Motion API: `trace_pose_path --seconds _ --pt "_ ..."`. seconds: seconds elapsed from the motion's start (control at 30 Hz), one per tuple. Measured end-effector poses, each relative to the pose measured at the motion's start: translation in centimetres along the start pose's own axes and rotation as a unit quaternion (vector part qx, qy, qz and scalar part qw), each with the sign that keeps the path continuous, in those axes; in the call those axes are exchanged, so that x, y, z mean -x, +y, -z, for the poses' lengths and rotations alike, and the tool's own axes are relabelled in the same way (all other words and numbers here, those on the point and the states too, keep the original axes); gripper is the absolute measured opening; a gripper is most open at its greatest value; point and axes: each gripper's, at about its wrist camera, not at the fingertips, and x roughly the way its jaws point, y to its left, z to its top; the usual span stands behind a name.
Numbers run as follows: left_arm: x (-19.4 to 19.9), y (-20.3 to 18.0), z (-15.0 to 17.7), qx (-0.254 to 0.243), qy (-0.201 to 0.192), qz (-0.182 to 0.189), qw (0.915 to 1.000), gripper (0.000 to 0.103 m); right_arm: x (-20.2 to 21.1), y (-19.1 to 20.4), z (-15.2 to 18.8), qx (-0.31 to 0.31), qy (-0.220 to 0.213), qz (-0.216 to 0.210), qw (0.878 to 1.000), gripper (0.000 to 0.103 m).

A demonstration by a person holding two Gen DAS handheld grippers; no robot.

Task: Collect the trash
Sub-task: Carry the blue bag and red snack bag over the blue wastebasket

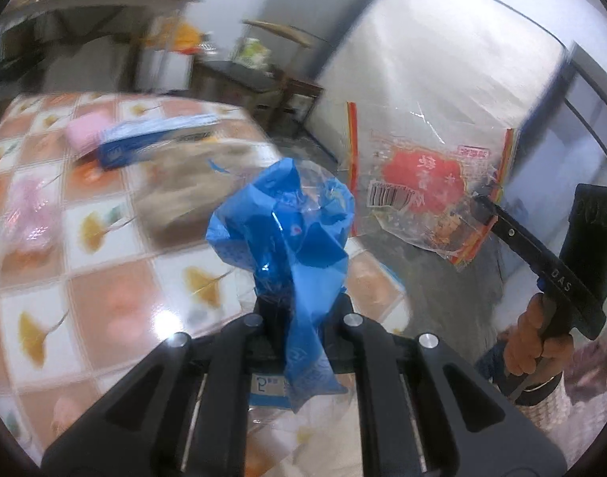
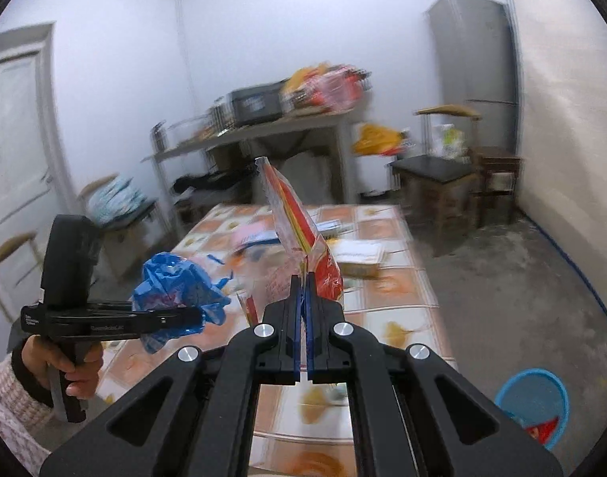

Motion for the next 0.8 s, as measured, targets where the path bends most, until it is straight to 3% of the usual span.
trace_pose_path --seconds 0.23,0.4,0.5,0.6,0.8 --pt "-7.9 -8.5 -4.2 -0.087 0.058 0.057 0.9929 0.008 5.1 -8.4 1.9 -0.062 -0.034 0.114 0.991 0.002" --pt "-16.7 -14.0 -6.1 -0.116 0.141 0.107 0.9774 0.008 6.7 -15.4 5.2 -0.111 -0.018 0.203 0.973 0.002" --pt "-24.6 -17.2 -6.3 -0.118 0.217 0.123 0.9612 0.008 6.3 -20.6 8.2 -0.157 0.010 0.240 0.958 0.002" --pt "-32.1 -19.4 -6.0 -0.120 0.284 0.113 0.9444 0.008 5.5 -25.1 10.9 -0.193 0.035 0.267 0.944 0.002" --pt "-45.1 -22.9 -3.9 -0.138 0.371 0.074 0.9154 0.008 2.3 -33.9 17.0 -0.287 0.083 0.293 0.908 0.002"
